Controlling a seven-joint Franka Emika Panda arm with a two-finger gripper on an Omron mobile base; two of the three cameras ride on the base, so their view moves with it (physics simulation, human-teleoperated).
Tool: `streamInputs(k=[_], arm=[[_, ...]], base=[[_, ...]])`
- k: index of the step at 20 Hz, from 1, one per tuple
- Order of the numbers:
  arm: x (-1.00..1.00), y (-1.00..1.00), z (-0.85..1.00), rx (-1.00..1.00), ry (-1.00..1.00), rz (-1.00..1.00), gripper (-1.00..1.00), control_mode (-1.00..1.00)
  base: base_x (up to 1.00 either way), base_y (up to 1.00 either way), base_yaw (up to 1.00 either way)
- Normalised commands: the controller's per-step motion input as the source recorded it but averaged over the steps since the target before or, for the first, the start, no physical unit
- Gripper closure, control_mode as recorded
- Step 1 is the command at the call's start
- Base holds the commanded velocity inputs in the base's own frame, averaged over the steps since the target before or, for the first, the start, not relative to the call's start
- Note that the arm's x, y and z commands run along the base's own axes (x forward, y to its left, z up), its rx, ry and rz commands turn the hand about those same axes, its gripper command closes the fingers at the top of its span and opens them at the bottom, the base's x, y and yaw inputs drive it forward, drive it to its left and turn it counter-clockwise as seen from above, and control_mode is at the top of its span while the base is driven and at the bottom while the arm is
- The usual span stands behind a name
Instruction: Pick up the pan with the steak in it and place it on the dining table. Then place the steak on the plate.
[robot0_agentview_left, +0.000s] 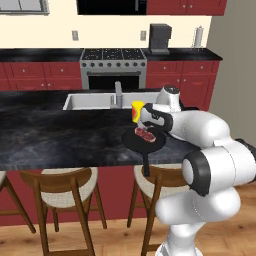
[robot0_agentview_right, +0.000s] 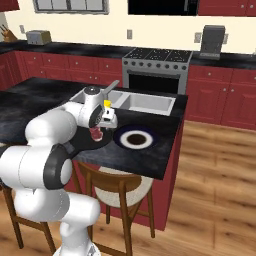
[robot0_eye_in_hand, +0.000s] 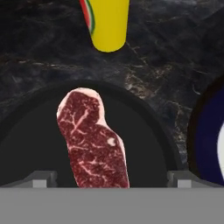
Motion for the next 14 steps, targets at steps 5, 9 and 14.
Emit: streamInputs(k=[5, 9, 14], arm=[[0.0, 0.11, -0.16, 0.0, 0.0, 0.0, -1.0, -1.0], [0.0, 0.04, -0.04, 0.0, 0.0, 0.0, -1.0, -1.0], [0.01, 0.0, -0.11, 0.0, 0.01, 0.0, -1.0, -1.0]], base=[[0.0, 0.0, 0.0], [0.0, 0.0, 0.0], [0.0, 0.0, 0.0]])
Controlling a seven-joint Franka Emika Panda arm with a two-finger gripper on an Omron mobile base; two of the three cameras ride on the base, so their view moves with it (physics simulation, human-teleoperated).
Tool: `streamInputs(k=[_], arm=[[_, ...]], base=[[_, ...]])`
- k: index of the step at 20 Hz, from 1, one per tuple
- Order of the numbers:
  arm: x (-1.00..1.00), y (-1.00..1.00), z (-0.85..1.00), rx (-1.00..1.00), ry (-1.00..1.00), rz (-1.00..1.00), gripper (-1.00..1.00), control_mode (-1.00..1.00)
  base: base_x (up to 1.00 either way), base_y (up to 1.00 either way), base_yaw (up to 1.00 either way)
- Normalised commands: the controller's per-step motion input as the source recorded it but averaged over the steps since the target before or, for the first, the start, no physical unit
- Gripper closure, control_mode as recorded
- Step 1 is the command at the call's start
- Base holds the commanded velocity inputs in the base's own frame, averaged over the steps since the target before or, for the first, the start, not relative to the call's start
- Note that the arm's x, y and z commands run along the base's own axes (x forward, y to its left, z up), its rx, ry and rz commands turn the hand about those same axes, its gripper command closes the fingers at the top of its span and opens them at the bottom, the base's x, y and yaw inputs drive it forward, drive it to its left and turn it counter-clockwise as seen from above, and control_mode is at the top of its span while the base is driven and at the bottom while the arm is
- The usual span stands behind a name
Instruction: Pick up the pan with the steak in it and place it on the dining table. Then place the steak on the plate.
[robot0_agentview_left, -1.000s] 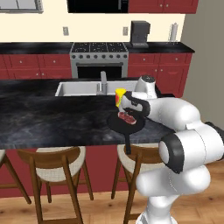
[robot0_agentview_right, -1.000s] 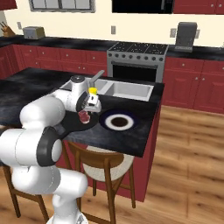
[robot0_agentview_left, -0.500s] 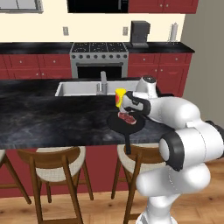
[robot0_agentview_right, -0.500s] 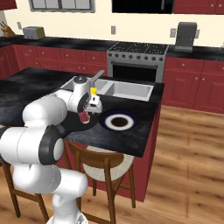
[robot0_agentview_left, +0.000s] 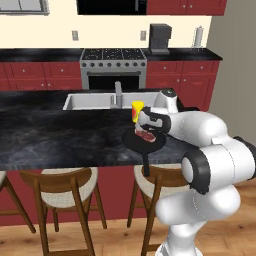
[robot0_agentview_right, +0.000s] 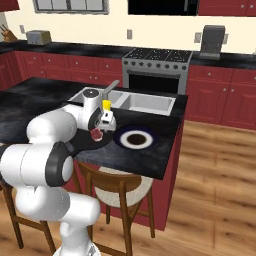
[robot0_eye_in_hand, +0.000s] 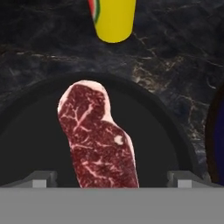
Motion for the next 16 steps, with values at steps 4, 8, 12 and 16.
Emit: streamInputs(k=[4, 8, 12, 16], arm=[[0.04, 0.0, -0.08, 0.0, 0.0, 0.0, -1.0, -1.0], [0.17, 0.0, -0.08, 0.0, 0.0, 0.0, -1.0, -1.0], [0.04, 0.02, -0.16, 0.0, 0.0, 0.0, -1.0, -1.0], [0.0, 0.09, -0.22, 0.0, 0.0, 0.0, -1.0, -1.0]], base=[[0.0, 0.0, 0.0], [0.0, 0.0, 0.0], [0.0, 0.0, 0.0], [0.0, 0.0, 0.0]])
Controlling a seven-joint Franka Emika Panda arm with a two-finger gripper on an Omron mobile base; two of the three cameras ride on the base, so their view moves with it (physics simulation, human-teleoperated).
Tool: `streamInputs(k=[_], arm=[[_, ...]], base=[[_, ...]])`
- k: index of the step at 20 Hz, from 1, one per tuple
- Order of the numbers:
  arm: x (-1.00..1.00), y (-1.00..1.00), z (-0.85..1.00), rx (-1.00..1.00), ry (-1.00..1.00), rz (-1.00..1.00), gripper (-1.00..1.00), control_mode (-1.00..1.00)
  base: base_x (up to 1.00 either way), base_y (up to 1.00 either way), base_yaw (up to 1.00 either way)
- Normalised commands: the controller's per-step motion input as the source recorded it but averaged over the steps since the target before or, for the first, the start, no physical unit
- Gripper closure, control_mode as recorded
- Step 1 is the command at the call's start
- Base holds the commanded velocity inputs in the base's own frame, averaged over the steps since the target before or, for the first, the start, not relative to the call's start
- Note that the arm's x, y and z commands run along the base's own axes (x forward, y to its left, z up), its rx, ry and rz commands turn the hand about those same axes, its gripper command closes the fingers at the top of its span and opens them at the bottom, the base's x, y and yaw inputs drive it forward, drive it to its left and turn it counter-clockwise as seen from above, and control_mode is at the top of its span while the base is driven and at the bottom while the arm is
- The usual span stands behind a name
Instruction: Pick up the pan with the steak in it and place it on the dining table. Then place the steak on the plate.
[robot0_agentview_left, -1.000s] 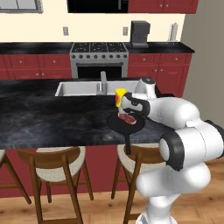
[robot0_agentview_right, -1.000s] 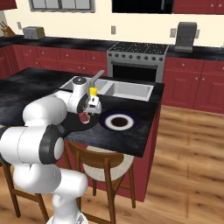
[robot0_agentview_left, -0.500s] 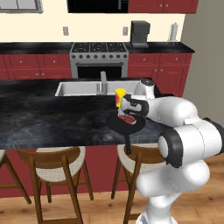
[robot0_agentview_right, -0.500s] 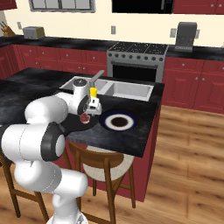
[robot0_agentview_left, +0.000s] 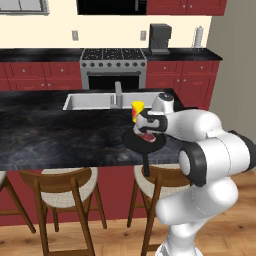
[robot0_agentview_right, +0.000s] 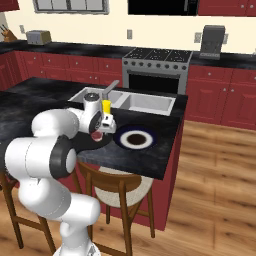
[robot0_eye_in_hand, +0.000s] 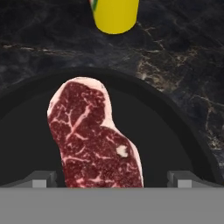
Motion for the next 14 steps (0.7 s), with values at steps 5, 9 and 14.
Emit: streamInputs(k=[5, 9, 14], arm=[[0.0, 0.07, -0.07, 0.0, 0.0, 0.0, -1.0, -1.0], [0.0, 0.0, -0.01, 0.0, 0.0, 0.0, -1.0, -1.0], [0.0, 0.0, -0.11, -0.01, 0.0, 0.0, -1.0, -1.0]], base=[[0.0, 0.0, 0.0], [0.0, 0.0, 0.0], [0.0, 0.0, 0.0]])
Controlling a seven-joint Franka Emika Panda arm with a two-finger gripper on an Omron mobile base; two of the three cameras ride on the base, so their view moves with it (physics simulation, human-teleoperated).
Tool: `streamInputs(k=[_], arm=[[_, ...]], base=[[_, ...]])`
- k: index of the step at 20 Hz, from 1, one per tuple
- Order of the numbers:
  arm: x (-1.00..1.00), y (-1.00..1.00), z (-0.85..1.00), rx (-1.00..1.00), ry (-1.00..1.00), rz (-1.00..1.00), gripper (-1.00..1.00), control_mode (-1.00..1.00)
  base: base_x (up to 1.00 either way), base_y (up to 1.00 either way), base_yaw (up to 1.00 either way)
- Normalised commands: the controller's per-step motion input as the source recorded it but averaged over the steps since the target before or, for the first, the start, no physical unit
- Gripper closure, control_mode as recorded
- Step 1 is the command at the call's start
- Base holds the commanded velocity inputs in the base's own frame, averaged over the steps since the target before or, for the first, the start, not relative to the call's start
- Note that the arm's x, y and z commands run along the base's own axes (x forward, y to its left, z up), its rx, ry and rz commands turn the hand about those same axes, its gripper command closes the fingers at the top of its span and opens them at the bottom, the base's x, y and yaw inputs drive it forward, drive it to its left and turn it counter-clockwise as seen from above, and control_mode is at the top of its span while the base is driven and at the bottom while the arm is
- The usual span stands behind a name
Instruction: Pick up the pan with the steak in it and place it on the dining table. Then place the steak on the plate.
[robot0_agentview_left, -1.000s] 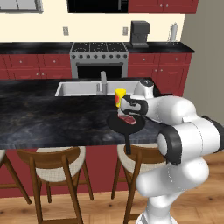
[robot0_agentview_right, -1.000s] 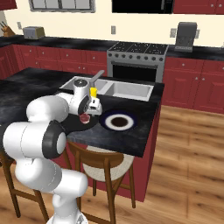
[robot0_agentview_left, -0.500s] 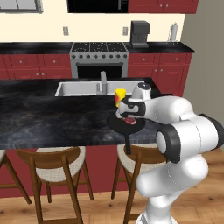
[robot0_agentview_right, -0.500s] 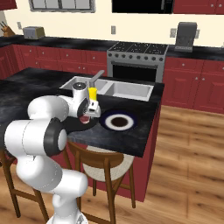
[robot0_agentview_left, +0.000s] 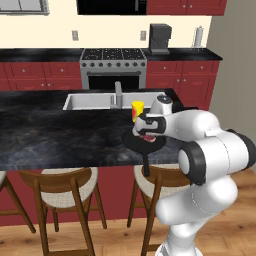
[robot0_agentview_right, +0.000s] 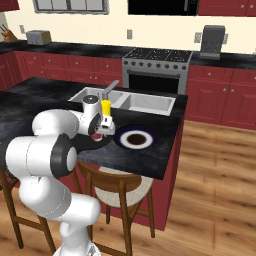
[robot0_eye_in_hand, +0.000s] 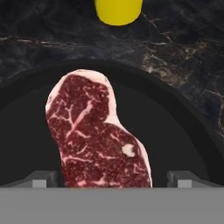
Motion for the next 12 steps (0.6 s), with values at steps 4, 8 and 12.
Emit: streamInputs(k=[4, 8, 12], arm=[[0.0, 0.0, -0.21, -0.01, 0.0, 0.0, -1.0, -1.0], [-0.02, 0.0, -0.25, 0.0, 0.0, 0.0, -1.0, -1.0], [0.03, 0.0, -0.13, 0.0, -0.01, 0.0, -1.0, -1.0]], base=[[0.0, 0.0, 0.0], [0.0, 0.0, 0.0], [0.0, 0.0, 0.0]])
